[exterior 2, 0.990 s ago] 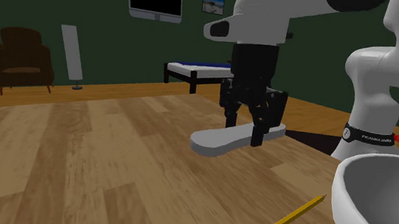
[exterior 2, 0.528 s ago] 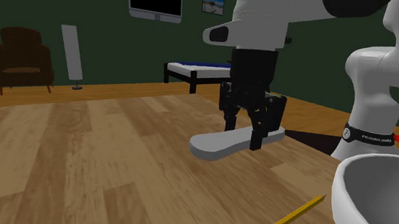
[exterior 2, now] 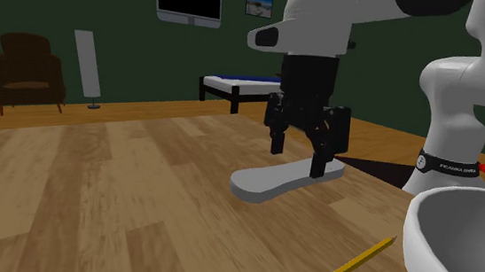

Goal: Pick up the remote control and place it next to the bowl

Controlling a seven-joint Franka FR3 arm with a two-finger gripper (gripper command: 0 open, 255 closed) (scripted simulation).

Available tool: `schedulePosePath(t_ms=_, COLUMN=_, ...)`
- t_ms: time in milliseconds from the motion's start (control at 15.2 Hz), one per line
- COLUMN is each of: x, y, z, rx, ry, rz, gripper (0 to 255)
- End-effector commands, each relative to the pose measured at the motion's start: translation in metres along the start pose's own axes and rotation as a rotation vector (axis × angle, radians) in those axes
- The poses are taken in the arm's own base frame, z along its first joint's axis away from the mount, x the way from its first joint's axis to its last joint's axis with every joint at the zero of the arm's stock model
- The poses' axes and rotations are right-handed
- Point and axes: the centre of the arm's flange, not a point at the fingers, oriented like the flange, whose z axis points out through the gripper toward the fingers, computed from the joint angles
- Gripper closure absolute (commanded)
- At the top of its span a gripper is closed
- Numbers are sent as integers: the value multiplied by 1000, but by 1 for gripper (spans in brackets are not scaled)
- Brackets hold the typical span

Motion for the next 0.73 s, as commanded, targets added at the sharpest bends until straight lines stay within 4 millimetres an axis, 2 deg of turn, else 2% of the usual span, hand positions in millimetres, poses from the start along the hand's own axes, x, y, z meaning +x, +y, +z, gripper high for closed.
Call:
schedulePosePath(t_ms=0, x=0, y=1, z=-21, rx=0, ry=0, rz=0, gripper=0)
schedulePosePath(t_ms=132, x=0, y=1, z=-45, rx=0, ry=0, rz=0, gripper=0)
schedulePosePath(t_ms=660, x=0, y=1, z=-45, rx=0, ry=0, rz=0, gripper=0)
